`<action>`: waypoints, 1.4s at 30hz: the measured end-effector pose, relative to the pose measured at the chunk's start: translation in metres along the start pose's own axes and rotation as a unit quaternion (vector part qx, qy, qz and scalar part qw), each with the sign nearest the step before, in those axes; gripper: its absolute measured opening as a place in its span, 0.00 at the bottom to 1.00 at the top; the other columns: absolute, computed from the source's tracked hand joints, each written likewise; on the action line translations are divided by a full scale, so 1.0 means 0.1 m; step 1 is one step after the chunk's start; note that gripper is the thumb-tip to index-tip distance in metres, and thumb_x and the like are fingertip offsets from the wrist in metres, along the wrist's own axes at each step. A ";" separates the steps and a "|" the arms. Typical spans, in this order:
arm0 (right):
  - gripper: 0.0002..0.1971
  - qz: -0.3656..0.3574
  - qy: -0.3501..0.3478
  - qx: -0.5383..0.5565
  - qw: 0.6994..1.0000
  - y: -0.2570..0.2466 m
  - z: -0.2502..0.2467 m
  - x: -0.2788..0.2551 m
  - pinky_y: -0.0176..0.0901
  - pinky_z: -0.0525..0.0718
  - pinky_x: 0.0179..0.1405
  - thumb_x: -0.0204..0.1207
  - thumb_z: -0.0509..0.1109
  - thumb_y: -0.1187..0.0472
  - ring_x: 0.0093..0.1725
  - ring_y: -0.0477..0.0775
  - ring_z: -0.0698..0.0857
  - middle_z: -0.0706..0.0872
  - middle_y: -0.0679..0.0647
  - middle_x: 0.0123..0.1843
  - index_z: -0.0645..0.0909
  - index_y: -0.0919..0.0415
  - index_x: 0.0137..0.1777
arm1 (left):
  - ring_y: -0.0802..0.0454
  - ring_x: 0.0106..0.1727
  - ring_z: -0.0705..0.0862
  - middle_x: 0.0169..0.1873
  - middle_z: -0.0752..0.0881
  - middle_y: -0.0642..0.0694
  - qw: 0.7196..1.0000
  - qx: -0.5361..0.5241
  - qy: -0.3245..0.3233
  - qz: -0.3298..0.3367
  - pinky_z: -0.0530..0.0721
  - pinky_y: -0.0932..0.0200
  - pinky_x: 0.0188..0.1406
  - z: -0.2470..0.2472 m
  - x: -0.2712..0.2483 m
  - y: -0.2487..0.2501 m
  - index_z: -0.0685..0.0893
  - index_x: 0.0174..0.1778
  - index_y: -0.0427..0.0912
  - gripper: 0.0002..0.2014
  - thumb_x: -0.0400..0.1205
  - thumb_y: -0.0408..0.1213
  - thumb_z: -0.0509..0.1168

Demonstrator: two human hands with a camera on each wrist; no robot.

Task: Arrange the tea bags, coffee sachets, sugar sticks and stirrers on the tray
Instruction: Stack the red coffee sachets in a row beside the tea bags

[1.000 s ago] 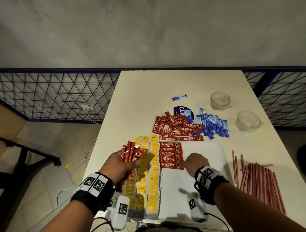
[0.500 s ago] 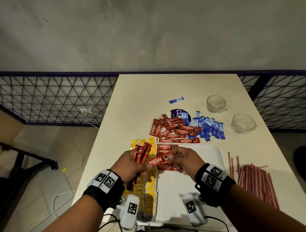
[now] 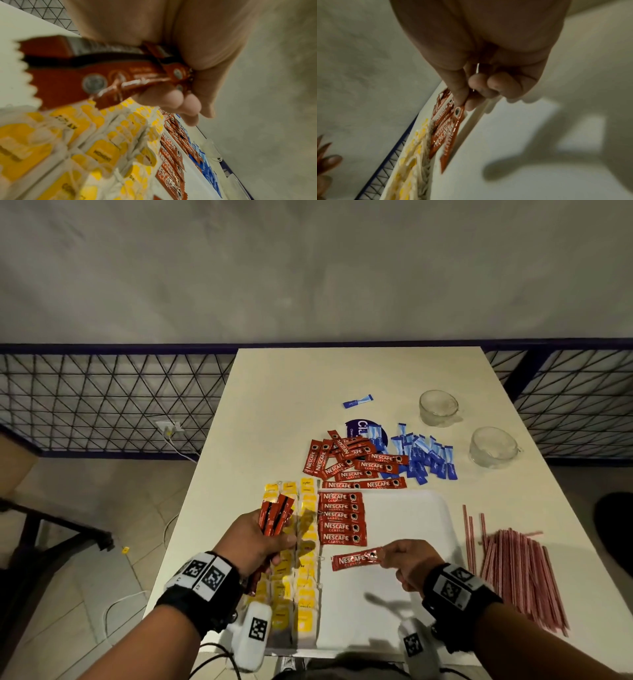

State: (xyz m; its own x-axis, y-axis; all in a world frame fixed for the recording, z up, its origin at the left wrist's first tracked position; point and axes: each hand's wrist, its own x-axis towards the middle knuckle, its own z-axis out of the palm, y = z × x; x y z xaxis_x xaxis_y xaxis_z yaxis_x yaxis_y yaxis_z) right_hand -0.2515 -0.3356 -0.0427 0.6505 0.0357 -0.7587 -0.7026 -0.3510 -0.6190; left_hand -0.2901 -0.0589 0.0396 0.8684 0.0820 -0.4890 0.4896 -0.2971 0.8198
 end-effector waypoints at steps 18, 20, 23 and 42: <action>0.15 -0.003 0.104 -0.308 0.946 -0.18 0.37 0.11 0.44 0.87 0.53 0.72 0.71 0.42 0.46 0.52 0.88 0.91 0.50 0.45 0.86 0.54 0.40 | 0.44 0.26 0.81 0.40 0.87 0.26 0.999 -0.033 0.003 -0.004 0.80 0.53 0.26 -0.21 0.00 -0.26 0.83 0.53 0.40 0.14 0.74 0.33 0.77; 0.17 -0.003 0.103 -0.326 0.940 -0.18 0.36 0.12 0.44 0.86 0.53 0.72 0.70 0.41 0.46 0.50 0.88 0.90 0.49 0.46 0.87 0.54 0.42 | 0.43 0.27 0.81 0.39 0.88 0.27 1.000 -0.029 0.003 -0.005 0.81 0.53 0.27 -0.21 0.01 -0.27 0.83 0.53 0.41 0.14 0.74 0.34 0.77; 0.18 -0.002 0.102 -0.345 0.933 -0.19 0.37 0.12 0.43 0.85 0.53 0.72 0.69 0.39 0.46 0.49 0.87 0.90 0.48 0.46 0.87 0.54 0.43 | 0.42 0.28 0.80 0.39 0.88 0.26 1.000 -0.025 0.005 -0.003 0.81 0.52 0.28 -0.21 0.03 -0.28 0.82 0.52 0.42 0.14 0.74 0.35 0.77; 0.08 -0.260 0.015 -0.133 0.956 -0.61 0.47 -0.38 0.40 0.80 0.46 0.74 0.71 0.43 0.45 0.43 0.84 0.86 0.43 0.42 0.82 0.45 0.41 | 0.51 0.18 0.77 0.20 0.83 0.48 0.998 0.015 -0.063 -0.005 0.76 0.61 0.19 0.08 -0.08 -0.08 0.80 0.43 0.38 0.08 0.76 0.31 0.74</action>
State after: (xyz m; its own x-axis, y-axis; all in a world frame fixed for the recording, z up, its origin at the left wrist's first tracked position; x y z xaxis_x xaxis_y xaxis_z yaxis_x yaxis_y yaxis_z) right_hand -0.2470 -0.2711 0.0148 0.9027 0.2449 -0.3537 -0.1866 -0.5180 -0.8348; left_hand -0.3018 -0.0644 0.0343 0.8454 -0.0341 -0.5330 0.4948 -0.3257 0.8057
